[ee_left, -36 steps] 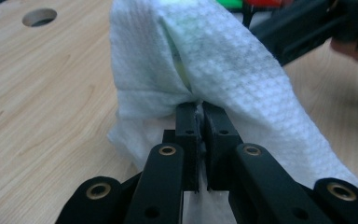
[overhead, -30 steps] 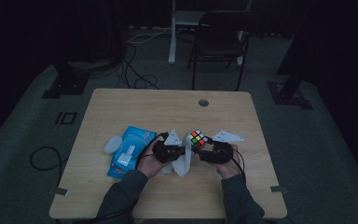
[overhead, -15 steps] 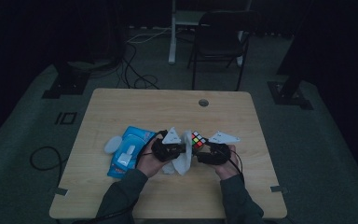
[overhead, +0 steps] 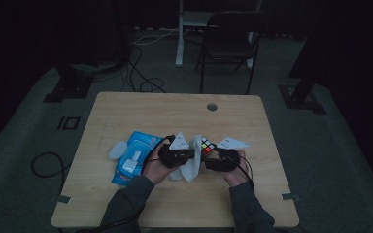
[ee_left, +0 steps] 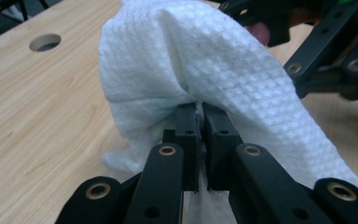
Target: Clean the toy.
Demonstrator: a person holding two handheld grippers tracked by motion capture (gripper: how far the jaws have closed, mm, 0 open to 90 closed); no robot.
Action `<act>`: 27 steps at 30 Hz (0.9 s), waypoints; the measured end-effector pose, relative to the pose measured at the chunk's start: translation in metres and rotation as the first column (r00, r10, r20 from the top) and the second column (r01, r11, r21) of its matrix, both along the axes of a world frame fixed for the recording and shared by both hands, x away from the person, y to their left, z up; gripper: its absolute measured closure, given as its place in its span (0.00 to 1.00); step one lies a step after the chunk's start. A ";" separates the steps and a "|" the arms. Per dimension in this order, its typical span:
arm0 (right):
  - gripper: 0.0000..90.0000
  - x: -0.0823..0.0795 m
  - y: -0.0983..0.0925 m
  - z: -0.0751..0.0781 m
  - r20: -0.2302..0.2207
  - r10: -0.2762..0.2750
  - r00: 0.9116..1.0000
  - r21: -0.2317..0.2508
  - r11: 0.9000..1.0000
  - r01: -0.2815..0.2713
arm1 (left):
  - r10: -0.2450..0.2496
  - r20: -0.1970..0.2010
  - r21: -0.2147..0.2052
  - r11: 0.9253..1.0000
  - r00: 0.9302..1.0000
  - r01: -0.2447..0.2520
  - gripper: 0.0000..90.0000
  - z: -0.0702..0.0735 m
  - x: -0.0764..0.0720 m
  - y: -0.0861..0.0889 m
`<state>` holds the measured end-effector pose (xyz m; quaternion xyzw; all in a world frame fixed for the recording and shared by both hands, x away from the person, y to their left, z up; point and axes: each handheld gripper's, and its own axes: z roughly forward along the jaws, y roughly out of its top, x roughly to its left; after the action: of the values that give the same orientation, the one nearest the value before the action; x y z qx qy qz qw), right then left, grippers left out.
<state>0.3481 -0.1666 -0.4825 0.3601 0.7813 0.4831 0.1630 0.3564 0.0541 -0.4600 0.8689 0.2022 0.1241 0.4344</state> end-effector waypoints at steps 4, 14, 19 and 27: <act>0.38 0.001 -0.002 0.000 -0.002 -0.005 1.000 0.011 1.000 0.005 | 0.006 -0.009 0.011 1.000 1.000 -0.006 0.96 -0.005 0.001 -0.001; 0.38 0.002 -0.004 0.000 -0.006 -0.035 0.999 0.026 0.999 0.036 | -0.009 -0.032 0.026 1.000 0.999 0.010 0.96 -0.016 0.000 -0.010; 0.38 0.002 -0.004 0.001 -0.005 -0.048 0.999 0.026 0.999 0.048 | -0.013 -0.033 0.023 1.000 0.999 0.014 0.96 -0.017 -0.001 -0.015; 0.38 0.003 -0.005 0.001 -0.012 -0.065 0.998 0.034 0.997 0.065 | -0.039 -0.038 0.022 0.999 0.999 0.039 0.96 -0.018 -0.005 -0.022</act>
<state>0.3514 -0.1715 -0.4812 0.3908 0.7616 0.4889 0.1681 0.3513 0.0323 -0.4783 0.8797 0.1920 0.1013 0.4231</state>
